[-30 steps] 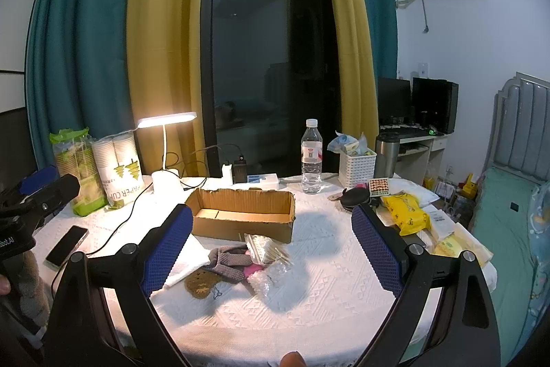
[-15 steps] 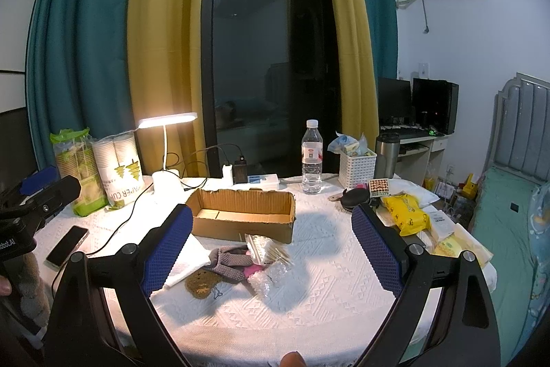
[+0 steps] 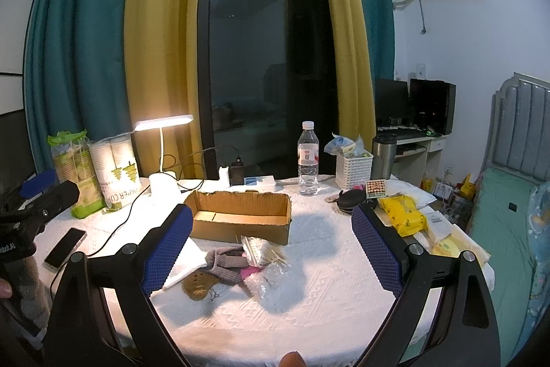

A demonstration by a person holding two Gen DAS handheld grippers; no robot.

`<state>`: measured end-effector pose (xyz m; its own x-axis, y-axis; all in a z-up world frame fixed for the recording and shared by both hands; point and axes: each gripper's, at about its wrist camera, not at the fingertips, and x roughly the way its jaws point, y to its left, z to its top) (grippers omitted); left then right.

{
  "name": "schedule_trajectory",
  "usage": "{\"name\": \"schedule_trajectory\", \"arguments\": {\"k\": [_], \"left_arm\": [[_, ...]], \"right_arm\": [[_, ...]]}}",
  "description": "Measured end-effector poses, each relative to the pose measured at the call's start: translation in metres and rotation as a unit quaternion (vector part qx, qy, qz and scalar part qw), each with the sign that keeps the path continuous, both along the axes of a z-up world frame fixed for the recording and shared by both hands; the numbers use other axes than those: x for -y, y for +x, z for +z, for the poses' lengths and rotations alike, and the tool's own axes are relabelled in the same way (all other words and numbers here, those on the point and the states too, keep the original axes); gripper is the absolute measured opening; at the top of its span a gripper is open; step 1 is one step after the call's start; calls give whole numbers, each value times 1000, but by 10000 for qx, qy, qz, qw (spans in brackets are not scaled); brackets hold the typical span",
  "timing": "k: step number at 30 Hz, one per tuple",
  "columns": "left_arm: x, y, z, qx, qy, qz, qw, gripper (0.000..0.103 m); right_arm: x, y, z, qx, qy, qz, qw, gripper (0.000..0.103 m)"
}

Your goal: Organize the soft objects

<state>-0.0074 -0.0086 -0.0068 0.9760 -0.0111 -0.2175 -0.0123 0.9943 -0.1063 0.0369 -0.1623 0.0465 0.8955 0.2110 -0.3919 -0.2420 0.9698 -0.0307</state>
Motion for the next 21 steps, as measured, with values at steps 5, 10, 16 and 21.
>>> {"name": "schedule_trajectory", "arguments": {"k": [5, 10, 16, 21], "left_arm": [[1, 15, -3, -118, 11, -9, 9999, 102], [0, 43, -20, -460, -3, 13, 9989, 102], [-3, 83, -53, -1045, 37, 67, 9945, 102], [-9, 114, -84, -1503, 18, 83, 9886, 102]], "right_arm": [[4, 10, -2, -98, 69, 68, 9999, 96], [6, 31, -19, -356, 50, 140, 9993, 96], [15, 67, -54, -864, 78, 25, 9962, 96], [16, 96, -87, -1344, 14, 38, 9909, 96]]}}
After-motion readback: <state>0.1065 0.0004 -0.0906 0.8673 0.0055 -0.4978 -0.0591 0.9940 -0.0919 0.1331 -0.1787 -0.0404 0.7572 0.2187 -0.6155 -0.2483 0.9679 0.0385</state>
